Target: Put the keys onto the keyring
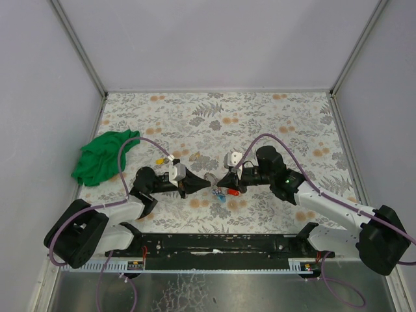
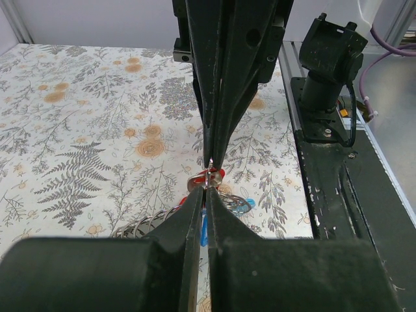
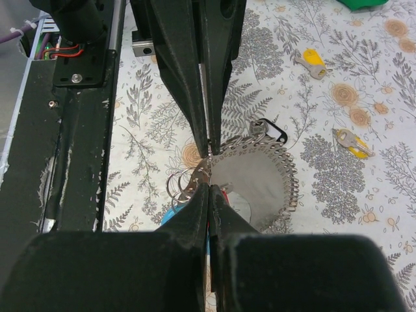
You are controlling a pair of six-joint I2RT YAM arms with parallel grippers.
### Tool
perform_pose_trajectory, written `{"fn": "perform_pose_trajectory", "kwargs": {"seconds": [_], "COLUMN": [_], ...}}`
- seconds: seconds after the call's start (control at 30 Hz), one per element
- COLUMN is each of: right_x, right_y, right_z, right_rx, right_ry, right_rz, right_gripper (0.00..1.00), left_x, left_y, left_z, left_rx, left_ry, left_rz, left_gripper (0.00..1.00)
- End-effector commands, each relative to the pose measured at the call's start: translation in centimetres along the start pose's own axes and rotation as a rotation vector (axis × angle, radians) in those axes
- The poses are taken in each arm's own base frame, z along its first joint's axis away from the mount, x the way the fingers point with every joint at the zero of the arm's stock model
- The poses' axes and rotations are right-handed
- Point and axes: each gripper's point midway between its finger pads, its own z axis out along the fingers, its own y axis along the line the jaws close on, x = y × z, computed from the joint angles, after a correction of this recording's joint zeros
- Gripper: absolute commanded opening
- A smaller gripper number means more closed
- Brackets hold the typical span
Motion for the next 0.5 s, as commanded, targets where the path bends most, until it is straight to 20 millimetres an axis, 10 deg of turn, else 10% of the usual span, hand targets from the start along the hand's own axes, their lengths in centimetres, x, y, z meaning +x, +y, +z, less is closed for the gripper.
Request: {"fn": "perform_pose_trajectory", "kwargs": {"seconds": [0.0,0.47], "right_x": [-2.31,-2.49], "right_y": [0.23,0.24], "right_z": [0.27,0.31], "right_rx": [-0.036,-0.037], "right_ry": [-0.064,-0.071], "right_rz": [-0.049,-0.052], "right_gripper": [0.0,0.0], "left_x": [-2.0,-1.97], "left_y": [0.47,0.26], "left_z": [0.47,0.55], "left_rx": [0.01,0.027], "left_ry": [-0.051,-0.052], "left_rz": [0.063,0.056], "left_gripper": [0.0,0.0]}}
